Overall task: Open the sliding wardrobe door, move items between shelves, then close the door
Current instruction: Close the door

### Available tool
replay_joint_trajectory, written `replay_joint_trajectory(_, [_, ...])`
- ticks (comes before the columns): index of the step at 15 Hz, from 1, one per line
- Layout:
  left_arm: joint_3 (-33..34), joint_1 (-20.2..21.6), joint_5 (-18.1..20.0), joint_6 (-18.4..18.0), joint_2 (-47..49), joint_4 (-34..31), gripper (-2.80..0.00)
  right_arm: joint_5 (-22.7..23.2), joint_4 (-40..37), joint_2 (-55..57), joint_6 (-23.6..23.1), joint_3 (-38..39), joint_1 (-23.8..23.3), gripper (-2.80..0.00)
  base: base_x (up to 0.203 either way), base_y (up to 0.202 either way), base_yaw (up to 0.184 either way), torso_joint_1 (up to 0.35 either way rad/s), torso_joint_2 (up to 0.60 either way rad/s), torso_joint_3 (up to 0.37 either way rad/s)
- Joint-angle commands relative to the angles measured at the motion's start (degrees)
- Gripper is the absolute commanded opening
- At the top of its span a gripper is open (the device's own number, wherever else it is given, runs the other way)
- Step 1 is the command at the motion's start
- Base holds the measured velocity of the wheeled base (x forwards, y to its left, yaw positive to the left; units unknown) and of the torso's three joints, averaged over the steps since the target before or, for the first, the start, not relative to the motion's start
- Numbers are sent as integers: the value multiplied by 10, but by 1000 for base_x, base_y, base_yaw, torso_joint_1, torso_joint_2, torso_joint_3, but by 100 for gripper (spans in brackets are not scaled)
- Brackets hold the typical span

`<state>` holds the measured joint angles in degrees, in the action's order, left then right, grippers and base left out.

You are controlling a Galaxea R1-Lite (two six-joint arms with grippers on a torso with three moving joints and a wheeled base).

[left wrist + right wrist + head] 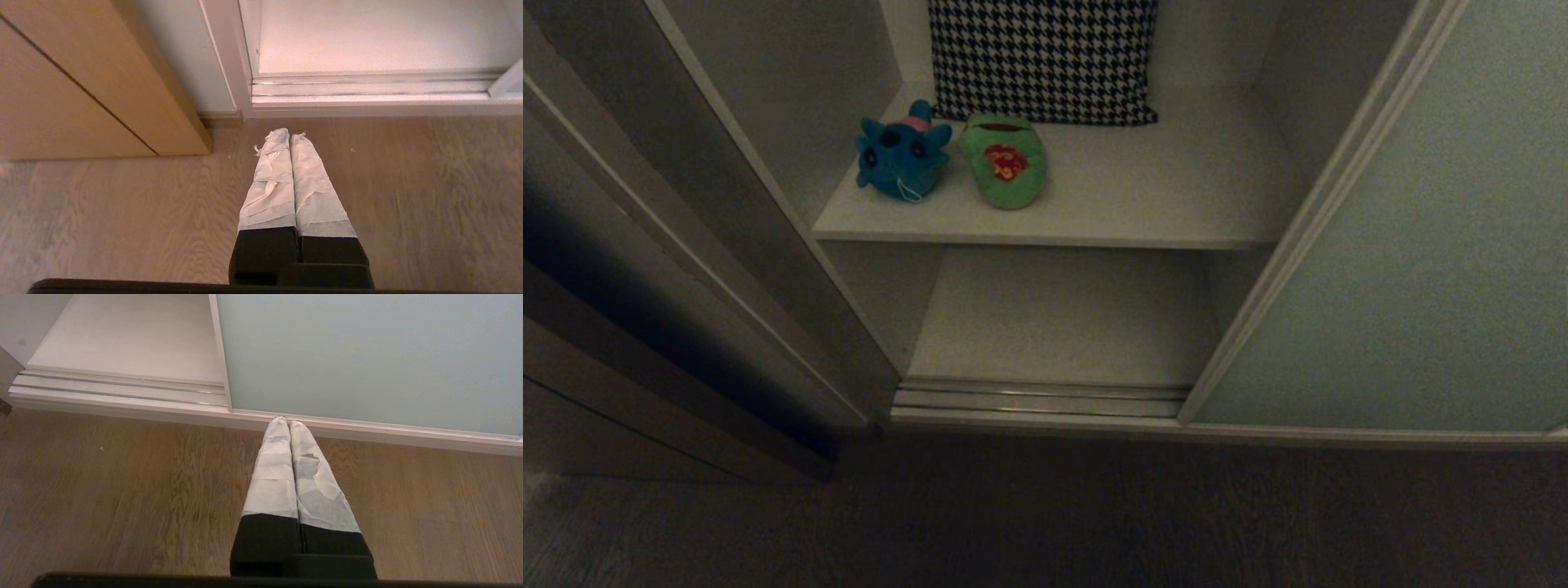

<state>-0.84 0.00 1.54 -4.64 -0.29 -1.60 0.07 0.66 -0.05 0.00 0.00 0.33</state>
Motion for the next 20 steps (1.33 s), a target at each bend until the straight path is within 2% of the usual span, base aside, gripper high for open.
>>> replay_joint_trajectory(1, [1,1,-1,9,3,-1,-280,0,0,-1,0,0,0,-280,0,0,0,0,0,0])
replay_joint_trajectory(15, [1,1,-2,18,3,-1,-280,0,0,-1,0,0,0,-280,0,0,0,0,0,0])
replay_joint_trajectory(17, [1,1,-3,10,3,-1,-280,0,0,-1,0,0,0,-280,0,0,0,0,0,0])
replay_joint_trajectory(20, [1,0,-6,31,3,0,-280,0,0,-1,0,0,0,-280,0,0,0,0,0,0])
